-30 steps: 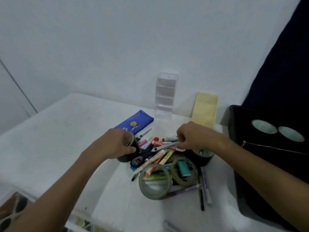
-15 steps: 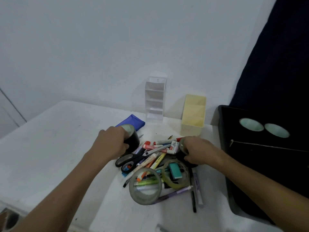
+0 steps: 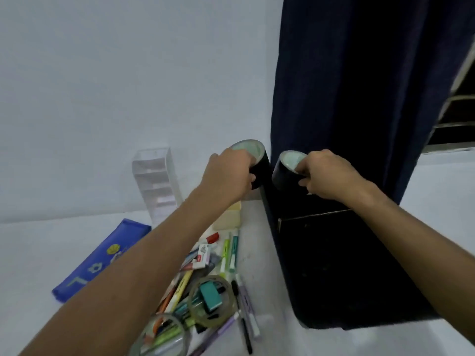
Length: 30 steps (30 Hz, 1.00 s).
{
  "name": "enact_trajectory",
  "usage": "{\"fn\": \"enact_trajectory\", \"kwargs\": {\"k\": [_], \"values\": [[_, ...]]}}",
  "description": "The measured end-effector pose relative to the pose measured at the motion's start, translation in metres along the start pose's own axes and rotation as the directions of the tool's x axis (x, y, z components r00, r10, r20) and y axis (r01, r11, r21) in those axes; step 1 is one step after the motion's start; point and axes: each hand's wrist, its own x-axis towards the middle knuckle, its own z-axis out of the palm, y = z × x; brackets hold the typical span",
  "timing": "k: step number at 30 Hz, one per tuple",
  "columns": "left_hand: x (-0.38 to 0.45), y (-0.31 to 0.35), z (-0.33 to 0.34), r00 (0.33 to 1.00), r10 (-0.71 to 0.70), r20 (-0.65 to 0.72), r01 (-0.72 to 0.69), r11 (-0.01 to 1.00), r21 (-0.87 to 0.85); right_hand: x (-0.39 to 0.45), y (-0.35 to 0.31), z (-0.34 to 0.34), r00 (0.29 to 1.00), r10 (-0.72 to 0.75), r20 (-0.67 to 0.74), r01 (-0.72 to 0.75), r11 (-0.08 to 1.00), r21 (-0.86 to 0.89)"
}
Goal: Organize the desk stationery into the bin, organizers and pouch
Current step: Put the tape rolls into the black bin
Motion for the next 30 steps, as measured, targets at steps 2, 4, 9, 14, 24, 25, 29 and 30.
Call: {"fn": "enact_trajectory", "kwargs": {"k": [2, 4, 9, 14, 24, 25, 29, 30], "values": [[0.020, 0.020, 0.016, 0.998, 0.048, 0.043, -0.048, 0.999, -0.001, 0.000, 0.023, -0.002, 0.998, 0.048, 0.047, -0.046, 0.998, -0.053], [0.037, 0.037, 0.036, 0.990, 0.119, 0.072, -0.120, 0.993, 0.011, 0.000, 0.044, 0.003, 0.992, 0.078, 0.100, -0.071, 0.995, -0.072], [0.051, 0.056, 0.070, 0.970, 0.186, 0.153, -0.186, 0.982, -0.018, 0.010, 0.071, 0.029, 0.980, 0.094, 0.177, -0.078, 0.992, -0.096], [0.058, 0.060, 0.088, 0.946, 0.234, 0.225, -0.236, 0.972, -0.021, 0.025, 0.085, 0.050, 0.957, 0.086, 0.279, -0.060, 0.993, -0.099], [0.065, 0.060, 0.122, 0.871, 0.244, 0.425, -0.260, 0.965, -0.021, 0.032, 0.097, 0.060, 0.897, 0.107, 0.429, -0.104, 0.994, -0.031], [0.065, 0.060, 0.123, 0.864, 0.245, 0.440, -0.264, 0.964, -0.017, 0.033, 0.098, 0.059, 0.884, 0.101, 0.456, -0.112, 0.994, -0.002], [0.066, 0.059, 0.128, 0.845, 0.251, 0.472, -0.291, 0.957, 0.011, 0.044, 0.104, 0.059, 0.733, 0.100, 0.672, -0.104, 0.994, -0.035], [0.066, 0.058, 0.129, 0.841, 0.253, 0.478, -0.296, 0.955, 0.015, 0.047, 0.104, 0.058, 0.701, 0.096, 0.707, -0.090, 0.995, -0.046]]}}
